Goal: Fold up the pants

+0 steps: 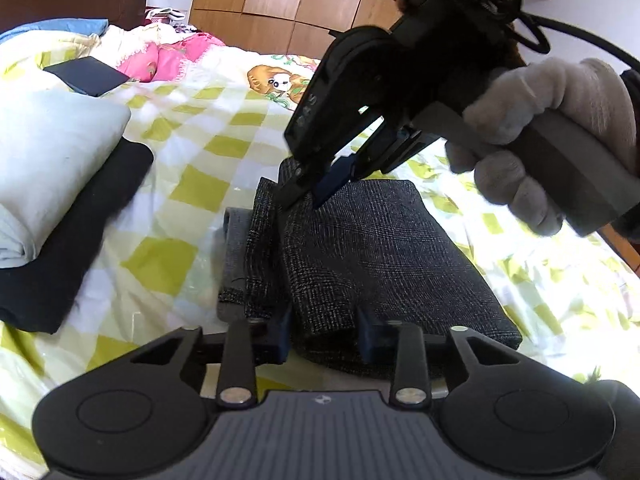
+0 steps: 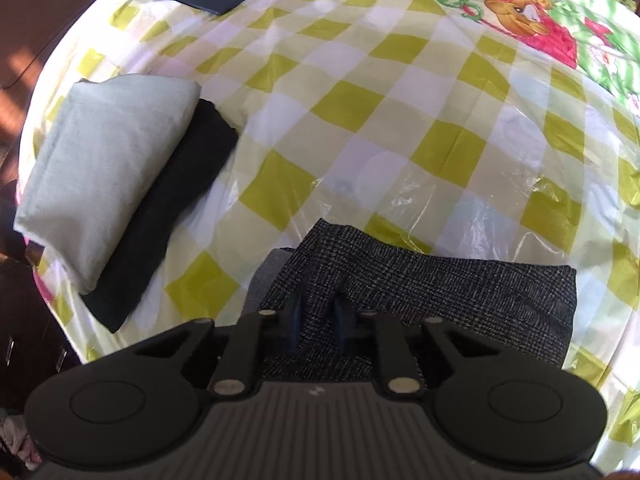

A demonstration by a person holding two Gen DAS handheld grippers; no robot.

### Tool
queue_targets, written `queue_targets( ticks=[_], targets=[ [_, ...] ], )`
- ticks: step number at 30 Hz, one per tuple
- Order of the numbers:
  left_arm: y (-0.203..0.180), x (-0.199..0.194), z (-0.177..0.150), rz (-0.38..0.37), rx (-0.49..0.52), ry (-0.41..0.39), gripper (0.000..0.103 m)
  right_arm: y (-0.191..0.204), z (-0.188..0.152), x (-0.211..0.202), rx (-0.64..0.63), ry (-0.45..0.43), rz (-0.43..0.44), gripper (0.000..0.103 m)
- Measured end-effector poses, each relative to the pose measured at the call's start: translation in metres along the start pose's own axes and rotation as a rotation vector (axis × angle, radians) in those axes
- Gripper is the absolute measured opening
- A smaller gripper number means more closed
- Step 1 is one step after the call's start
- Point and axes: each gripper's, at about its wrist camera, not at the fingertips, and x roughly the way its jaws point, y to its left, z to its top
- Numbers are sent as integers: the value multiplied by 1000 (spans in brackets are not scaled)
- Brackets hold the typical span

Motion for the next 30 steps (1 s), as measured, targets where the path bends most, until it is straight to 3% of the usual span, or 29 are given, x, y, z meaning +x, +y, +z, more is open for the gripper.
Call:
queue_targets(
  ticks=[4, 10, 13, 15, 16, 18, 21, 22, 23, 24, 27, 30],
  targets=[
    [-7, -7, 0, -7, 22, -35, 36, -1, -2, -15, -11, -32, 31, 11],
    [-8, -29, 17, -54, 28, -101, 32, -9, 2, -58, 6, -131, 88, 9],
    [-1, -41, 25, -67, 8, -139, 31, -9, 11, -73, 19, -179, 125, 1],
    [8, -45, 27, -59, -21, -152, 25, -3, 19, -72, 6, -198, 140, 1],
    [14, -44, 27, -34, -28, -156, 19, 2, 22, -67, -21, -203, 102, 2],
    [24, -39, 26, 3, -53, -134, 19, 5, 26, -50, -48, -141, 79, 6],
    [37, -33, 20, -50, -126, -97, 19, -3, 22, -28, -14, -75, 66, 10],
    [39, -30, 19, -74, -135, -78, 19, -3, 21, -23, -21, -55, 49, 17],
    [38, -28, 17, -80, -134, -66, 22, -3, 21, -19, -24, -38, 35, 33],
    [36, -28, 14, -73, -130, -60, 27, -3, 21, -15, -30, -30, 17, 40],
    [27, -22, 11, -75, -97, -34, 40, 4, 28, -11, -152, -30, -6, 46],
    [19, -19, 11, -73, -48, -19, 53, 1, 40, -10, -307, -39, -5, 60]
  ],
)
